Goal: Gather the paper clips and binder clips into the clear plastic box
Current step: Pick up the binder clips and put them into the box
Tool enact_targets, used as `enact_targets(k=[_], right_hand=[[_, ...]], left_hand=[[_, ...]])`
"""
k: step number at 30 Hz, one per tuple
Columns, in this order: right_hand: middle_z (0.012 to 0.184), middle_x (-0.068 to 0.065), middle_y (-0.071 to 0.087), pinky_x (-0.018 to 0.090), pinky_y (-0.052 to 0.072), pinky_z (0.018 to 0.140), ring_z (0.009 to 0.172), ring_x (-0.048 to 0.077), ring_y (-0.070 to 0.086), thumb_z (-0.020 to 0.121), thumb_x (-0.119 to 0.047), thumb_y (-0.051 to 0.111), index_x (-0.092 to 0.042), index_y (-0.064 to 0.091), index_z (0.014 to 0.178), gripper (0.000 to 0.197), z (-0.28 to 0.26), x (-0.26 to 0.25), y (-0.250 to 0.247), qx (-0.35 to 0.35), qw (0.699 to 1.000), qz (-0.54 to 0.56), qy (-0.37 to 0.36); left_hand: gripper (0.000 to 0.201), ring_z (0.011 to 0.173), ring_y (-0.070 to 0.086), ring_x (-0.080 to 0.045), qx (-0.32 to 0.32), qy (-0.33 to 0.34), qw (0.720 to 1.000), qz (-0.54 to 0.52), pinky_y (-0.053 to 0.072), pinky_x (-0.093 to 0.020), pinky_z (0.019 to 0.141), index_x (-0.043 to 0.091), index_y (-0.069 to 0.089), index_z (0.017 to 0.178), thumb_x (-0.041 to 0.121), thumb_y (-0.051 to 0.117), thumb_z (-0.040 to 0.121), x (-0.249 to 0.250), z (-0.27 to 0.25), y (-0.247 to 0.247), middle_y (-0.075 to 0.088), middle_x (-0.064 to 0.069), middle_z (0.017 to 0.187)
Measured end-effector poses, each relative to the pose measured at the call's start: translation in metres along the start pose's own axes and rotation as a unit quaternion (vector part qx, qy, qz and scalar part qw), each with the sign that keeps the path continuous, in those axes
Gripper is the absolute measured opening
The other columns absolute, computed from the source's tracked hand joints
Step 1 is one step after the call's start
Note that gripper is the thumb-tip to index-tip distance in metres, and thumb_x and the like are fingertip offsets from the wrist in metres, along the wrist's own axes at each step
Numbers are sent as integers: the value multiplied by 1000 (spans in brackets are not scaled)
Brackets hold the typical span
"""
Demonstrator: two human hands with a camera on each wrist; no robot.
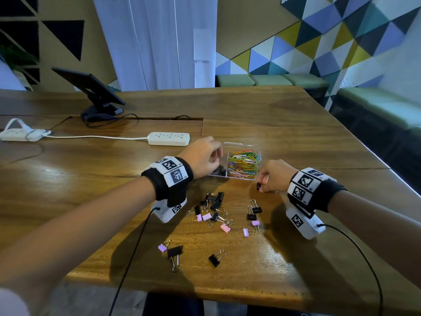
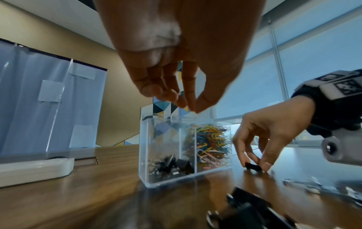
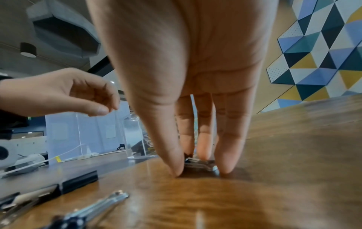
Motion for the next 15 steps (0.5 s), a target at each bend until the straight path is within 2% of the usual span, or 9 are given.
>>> enact_targets(k=[3,5,8,11,13,15], right_hand=[[92,-3,67,16,48,71,76,6,59,77,-21,73,-15,67,95,20,-4,-3,2,-17,1000,-1,-15],[91,-5,66,14,47,73,80,5,59,78,-22,72,-17,67,96,19,-9,-7,4,-39,998,10,-39],[109,-4,61,28,46,94,102,11,57,80,-30,69,-23,61,111,33,-17,-13,8,-90,993,-10,-77],[122,-6,51,32,40,99,114,12,46,75,-46,70,-26,51,125,58,-27,-20,12,-122,984,-37,-122],[121,-8,45,29,37,96,112,9,41,70,-53,71,-28,47,130,69,-34,-25,14,-144,978,-53,-142],[122,-6,45,28,37,94,110,9,41,68,-55,72,-31,49,128,68,-37,-28,17,-146,975,-66,-153]], left_hand=[[20,90,55,-16,-92,-32,995,-7,43,-22,74,15,57,100,30,60,86,4,-17,7,52,1,97],[42,97,51,-15,-166,-73,983,1,47,-28,84,18,52,115,45,61,84,8,-29,15,51,-2,112],[78,121,46,-22,-262,-114,958,39,46,-40,98,31,31,140,65,59,75,11,-44,27,37,-5,139],[87,133,37,-27,-298,-110,947,45,41,-43,104,39,21,143,69,60,71,15,-53,33,25,-6,148],[87,132,37,-26,-303,-91,947,53,41,-41,105,38,23,144,66,62,72,19,-54,36,29,-6,144],[80,128,39,-23,-300,-78,950,48,41,-39,103,36,28,143,58,65,75,20,-54,37,36,-6,137]])
Point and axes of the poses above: each hand's wrist, its own z-axis towards the middle knuckle, its own y-axis out of the palm, x = y × z, the point moved 2 cm from there along z, towards the middle knuckle
